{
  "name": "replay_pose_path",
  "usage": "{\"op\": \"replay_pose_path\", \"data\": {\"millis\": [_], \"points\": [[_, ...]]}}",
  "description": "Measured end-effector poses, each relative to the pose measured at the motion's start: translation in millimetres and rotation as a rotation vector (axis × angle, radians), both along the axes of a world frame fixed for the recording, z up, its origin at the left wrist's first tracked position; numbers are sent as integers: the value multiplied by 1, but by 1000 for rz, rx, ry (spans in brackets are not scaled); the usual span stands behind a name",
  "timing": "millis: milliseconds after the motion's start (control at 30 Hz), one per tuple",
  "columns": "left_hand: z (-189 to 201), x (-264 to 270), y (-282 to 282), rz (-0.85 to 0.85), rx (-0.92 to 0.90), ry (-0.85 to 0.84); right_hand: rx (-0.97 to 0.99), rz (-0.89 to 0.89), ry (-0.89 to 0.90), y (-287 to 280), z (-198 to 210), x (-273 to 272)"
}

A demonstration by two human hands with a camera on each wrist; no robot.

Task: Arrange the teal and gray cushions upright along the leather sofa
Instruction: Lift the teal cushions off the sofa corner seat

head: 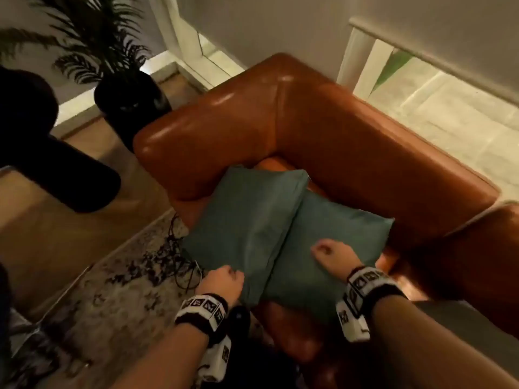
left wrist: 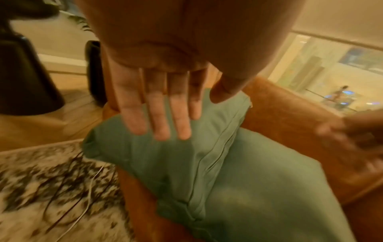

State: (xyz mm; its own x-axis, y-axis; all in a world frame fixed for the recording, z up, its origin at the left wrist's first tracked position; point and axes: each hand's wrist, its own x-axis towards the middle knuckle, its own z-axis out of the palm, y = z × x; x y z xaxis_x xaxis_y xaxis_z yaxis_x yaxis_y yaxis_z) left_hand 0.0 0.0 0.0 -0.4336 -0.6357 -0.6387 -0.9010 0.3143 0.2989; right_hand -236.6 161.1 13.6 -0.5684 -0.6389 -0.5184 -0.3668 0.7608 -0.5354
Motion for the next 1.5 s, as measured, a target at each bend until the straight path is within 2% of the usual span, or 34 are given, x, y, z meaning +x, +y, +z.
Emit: {"op": "replay_pose_path", "data": {"millis": [67,133,167,233,300,400,433,500,567,600,700,767,900,1000,1067,1167,1267,1367,1433,1500], "points": [[-34,2,-1,89,76,-137,-83,-93,30,-54,-16,-34],[-65,7,6,193,221,-155,-102,-143,44,-106,-26,-70],[-76,8,10,264,314,-113,-91,-161,36,-124,-36,-82],[-90,7,14,524,548,62,-28,-186,1,-149,-60,-101],[-85,5,8,742,708,214,-52,-246,-63,-166,-75,-117],[-69,5,-8,724,615,380,-153,-414,-196,-188,-79,-131],[-62,6,-15,690,553,416,-149,-399,-192,-195,-77,-133],[-42,4,-33,657,453,502,-81,-257,-45,-211,-71,-136],[-24,-1,-57,649,396,574,-65,-206,28,-229,-65,-137],[-12,-6,-70,649,400,608,-82,-246,-18,-239,-59,-136],[21,-14,-116,604,406,675,-154,-548,-252,-267,-42,-141],[41,-14,-147,615,388,723,-132,-559,-268,-281,-35,-144],[71,-13,-205,747,410,812,-173,-392,-106,-306,-28,-160],[86,-24,-250,839,324,845,-301,-347,166,-322,-6,-177],[83,-37,-281,835,241,776,-395,-353,234,-334,10,-190],[53,-60,-317,825,229,645,-396,-391,26,-357,11,-207],[20,-75,-341,873,283,573,-273,-257,-130,-366,-9,-218],[9,-77,-338,1062,338,717,-423,-351,-426,-352,-15,-218],[-1,-67,-323,1220,385,823,-515,-451,-511,-330,-10,-218],[-19,-51,-302,1237,370,838,-568,-457,-535,-298,-5,-219]]}}
